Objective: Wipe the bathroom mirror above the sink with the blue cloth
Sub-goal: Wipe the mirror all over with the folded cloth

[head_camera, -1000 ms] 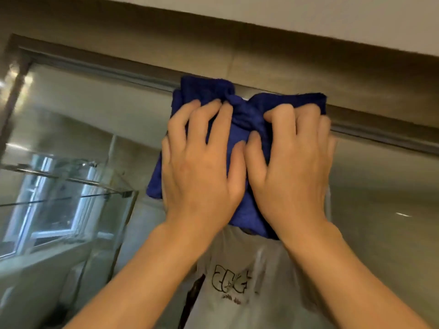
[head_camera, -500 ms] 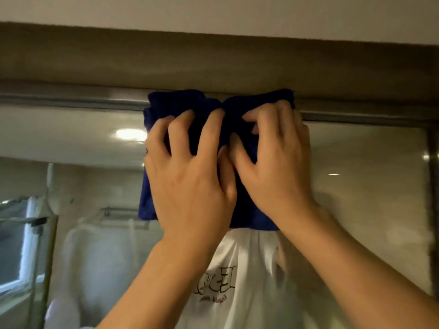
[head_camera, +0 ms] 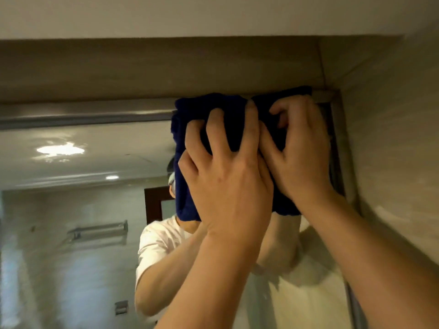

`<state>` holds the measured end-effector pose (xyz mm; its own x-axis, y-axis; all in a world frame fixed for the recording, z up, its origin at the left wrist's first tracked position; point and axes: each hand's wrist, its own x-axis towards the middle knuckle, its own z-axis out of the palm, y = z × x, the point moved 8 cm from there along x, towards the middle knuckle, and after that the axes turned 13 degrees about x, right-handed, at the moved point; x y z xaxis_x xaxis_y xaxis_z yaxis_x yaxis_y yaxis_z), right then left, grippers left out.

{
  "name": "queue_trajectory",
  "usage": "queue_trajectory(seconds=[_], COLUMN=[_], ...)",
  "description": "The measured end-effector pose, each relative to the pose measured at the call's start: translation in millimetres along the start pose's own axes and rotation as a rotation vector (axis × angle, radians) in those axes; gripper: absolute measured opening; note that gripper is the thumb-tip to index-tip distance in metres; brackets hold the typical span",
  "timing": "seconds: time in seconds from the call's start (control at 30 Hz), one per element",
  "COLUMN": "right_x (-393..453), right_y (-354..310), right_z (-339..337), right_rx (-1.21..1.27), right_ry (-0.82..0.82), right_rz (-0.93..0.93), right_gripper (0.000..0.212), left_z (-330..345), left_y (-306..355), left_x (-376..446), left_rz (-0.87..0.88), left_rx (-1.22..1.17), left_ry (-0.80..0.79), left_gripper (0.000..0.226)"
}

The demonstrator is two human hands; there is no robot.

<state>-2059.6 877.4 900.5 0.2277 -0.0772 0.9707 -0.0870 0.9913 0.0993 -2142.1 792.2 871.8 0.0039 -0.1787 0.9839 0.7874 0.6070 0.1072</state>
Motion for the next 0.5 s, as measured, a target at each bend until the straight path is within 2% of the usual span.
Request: queue_trajectory(seconds=[0.23,0.5], right_x=[9.9,-12.9], right_y=[27.1,8.2], right_z=[-20.2,-10.3], right_rx=[-0.072,-0.156], right_ry=[-0.09,0.07], right_rz=[0.132,0.234], right_gripper=[0.025,0.03], left_z=[12.1,5.1], left_y=[42.6,15.2], left_x=[-7.5,-7.7], left_rz=[-0.01,0.117], left_rx=[-0.091,-0.132], left_ry=[-0.077,-0.037], left_gripper=[0.047,0.039])
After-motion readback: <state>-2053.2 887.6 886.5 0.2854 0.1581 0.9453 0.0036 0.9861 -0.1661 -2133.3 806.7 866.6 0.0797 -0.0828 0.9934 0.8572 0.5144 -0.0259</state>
